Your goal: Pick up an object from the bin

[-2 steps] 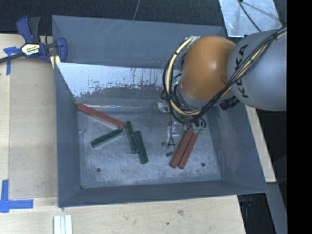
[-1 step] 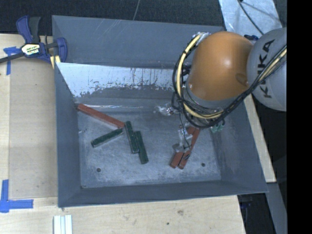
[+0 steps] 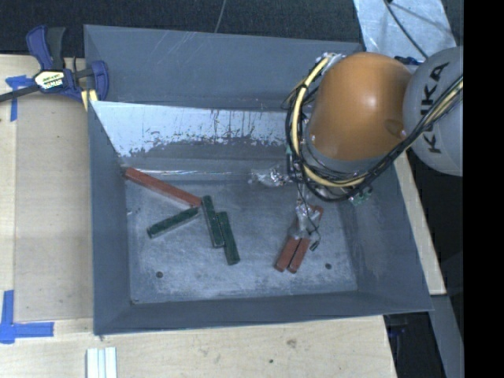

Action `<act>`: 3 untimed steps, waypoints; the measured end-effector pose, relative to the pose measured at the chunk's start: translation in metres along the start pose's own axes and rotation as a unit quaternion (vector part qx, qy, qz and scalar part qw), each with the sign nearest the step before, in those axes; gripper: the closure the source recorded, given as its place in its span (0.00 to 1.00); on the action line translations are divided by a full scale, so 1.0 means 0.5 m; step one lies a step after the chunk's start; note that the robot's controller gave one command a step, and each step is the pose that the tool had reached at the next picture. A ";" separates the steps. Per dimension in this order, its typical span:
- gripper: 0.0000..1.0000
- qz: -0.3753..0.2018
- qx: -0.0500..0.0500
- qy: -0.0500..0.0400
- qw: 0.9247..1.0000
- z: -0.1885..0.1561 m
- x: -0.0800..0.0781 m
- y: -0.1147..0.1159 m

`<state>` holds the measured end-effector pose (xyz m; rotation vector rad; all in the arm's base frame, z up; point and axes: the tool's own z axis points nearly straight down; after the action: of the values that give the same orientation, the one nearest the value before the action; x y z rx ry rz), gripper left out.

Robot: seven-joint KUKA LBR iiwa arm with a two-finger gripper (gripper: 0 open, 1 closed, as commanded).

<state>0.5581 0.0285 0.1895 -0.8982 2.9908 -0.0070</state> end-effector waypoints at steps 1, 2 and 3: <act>0.00 -0.012 -0.004 0.006 1.000 0.098 0.068 0.051; 0.00 0.064 -0.002 0.005 0.998 0.175 0.039 -0.065; 0.00 0.062 -0.005 0.008 0.998 0.215 0.096 -0.058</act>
Offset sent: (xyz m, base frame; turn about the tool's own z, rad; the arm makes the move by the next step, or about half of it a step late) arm 0.0189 -0.0485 -0.0926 0.1458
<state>0.5362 -0.0220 0.0815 -0.7144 3.0585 0.0011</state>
